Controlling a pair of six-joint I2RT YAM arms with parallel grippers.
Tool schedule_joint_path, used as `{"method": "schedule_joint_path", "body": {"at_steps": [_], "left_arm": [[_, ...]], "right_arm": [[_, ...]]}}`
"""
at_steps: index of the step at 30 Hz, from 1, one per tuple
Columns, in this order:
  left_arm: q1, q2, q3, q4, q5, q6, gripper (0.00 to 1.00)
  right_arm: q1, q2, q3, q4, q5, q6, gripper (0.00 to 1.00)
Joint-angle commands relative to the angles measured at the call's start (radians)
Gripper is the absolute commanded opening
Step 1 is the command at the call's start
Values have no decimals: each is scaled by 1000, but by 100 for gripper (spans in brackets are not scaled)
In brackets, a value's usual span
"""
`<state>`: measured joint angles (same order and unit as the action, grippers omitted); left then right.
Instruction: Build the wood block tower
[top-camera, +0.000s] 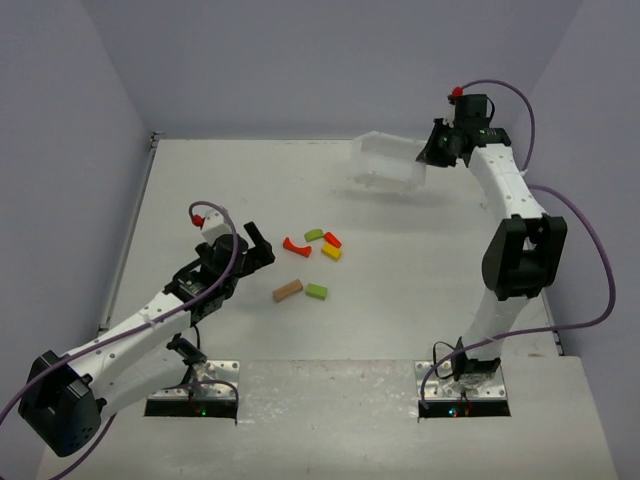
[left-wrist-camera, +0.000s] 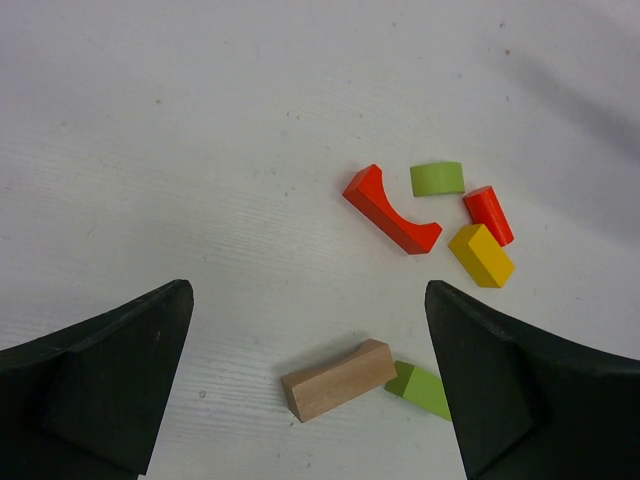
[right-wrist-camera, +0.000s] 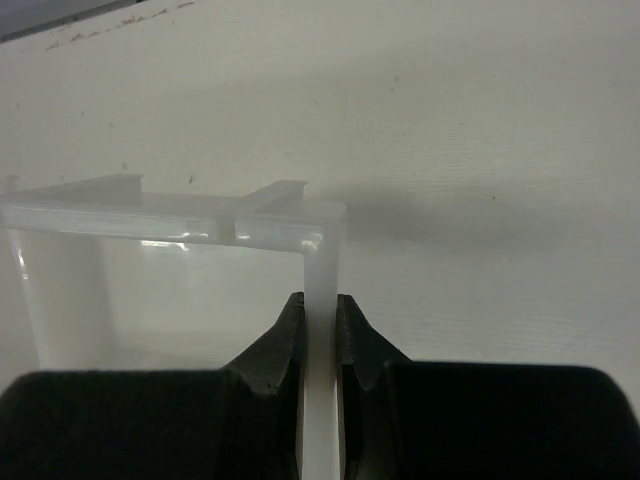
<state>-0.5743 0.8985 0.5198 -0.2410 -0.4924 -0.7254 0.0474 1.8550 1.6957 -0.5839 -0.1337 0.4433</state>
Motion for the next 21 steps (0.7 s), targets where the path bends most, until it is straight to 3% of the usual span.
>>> {"method": "schedule_joint_path", "body": {"at_steps": [1, 12, 19, 21], "left_arm": [[2, -27, 31, 13, -3, 9, 100], [3, -18, 31, 6, -28, -1, 100], [4, -1, 28, 8, -22, -22, 100], [4, 6, 26, 6, -15, -29, 100]], "right_arm": [[-32, 78, 38, 11, -47, 222, 0], [-135, 151, -78, 111, 326, 318, 0], [-149, 183, -126, 157, 323, 320, 0], [-150, 184, -146, 157, 329, 342, 7]]}}
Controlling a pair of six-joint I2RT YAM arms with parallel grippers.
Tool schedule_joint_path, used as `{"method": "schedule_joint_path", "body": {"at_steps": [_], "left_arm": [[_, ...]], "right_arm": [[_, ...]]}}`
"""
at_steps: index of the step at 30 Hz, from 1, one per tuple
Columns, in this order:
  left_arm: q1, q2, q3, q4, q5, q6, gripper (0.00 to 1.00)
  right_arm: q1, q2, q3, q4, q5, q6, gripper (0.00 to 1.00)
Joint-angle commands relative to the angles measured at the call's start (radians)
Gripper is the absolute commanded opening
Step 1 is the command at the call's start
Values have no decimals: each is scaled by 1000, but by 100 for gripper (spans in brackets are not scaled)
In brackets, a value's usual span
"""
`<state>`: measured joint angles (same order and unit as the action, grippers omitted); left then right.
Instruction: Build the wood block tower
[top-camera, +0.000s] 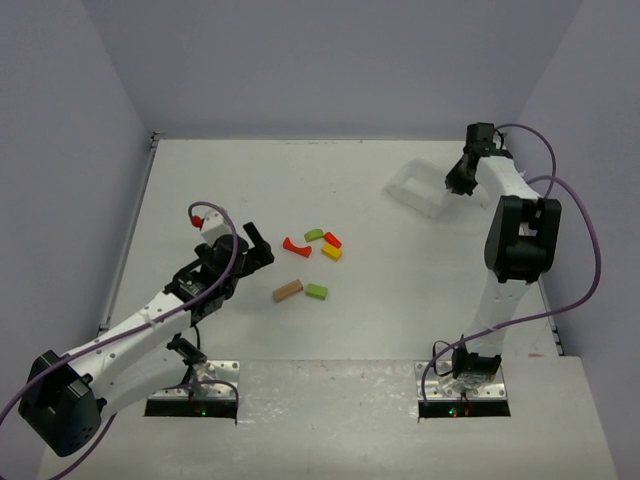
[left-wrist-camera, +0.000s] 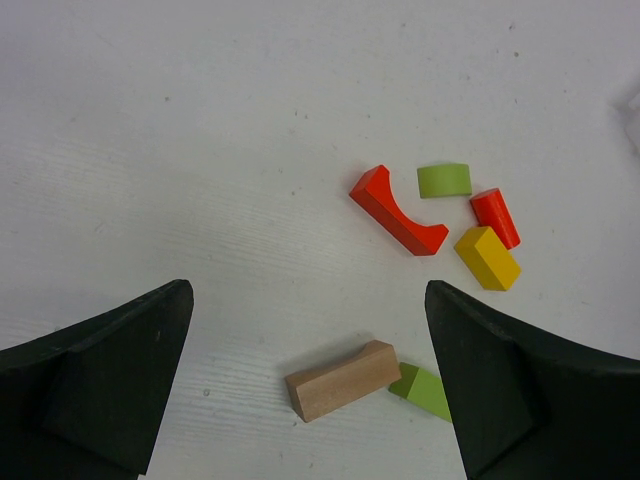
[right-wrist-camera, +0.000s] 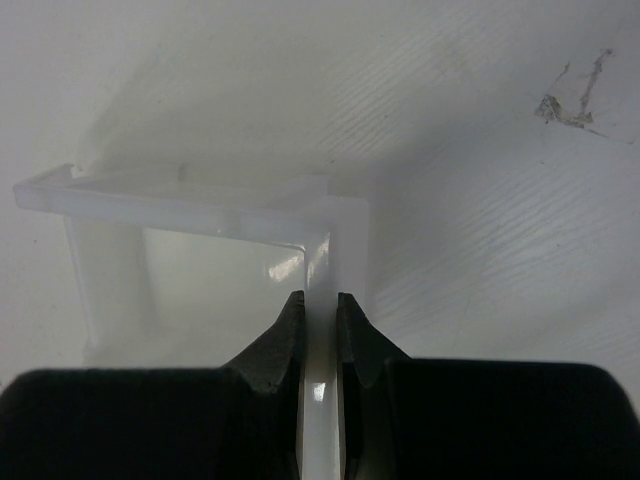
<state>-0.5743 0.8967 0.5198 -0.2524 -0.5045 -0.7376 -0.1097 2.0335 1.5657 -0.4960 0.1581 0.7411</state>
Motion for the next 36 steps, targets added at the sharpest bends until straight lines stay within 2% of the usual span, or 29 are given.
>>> {"method": "schedule_joint_path", "body": {"at_steps": [1, 4, 8, 13, 15, 18, 20, 24, 29, 32, 36], "left_arm": [[4, 10, 26, 16, -3, -18, 100], [4, 11, 28, 13, 1, -20, 100], [2, 3, 28, 12, 13, -20, 100], [3, 1, 35, 16, 24, -17, 100], [4, -1, 37, 18, 40, -16, 100], [4, -7, 36, 23, 46, -18, 100], [4, -11, 34, 36, 51, -13, 100], [4, 5, 56, 78, 64, 11, 100], [4, 59, 100, 134, 95, 18, 100], [2, 75, 89, 177, 88, 20, 100], [4, 162, 116, 204, 56, 14, 100]], "right_arm": [[7, 3, -22, 70, 42, 60, 8], [7, -13, -42, 70, 52, 73, 16], [7, -86, -84, 106, 38, 71, 50], [8, -150, -147, 165, -68, 82, 74], [11, -175, -176, 206, -107, 76, 96], [20, -236, -243, 271, -134, 65, 99], [46, -316, -326, 353, -80, 54, 99], [92, -402, -386, 400, -18, 41, 99], [248, -561, -497, 432, 84, -56, 99], [348, -646, -591, 487, 86, -166, 99], [486, -863, -842, 550, 92, -199, 99]]}}
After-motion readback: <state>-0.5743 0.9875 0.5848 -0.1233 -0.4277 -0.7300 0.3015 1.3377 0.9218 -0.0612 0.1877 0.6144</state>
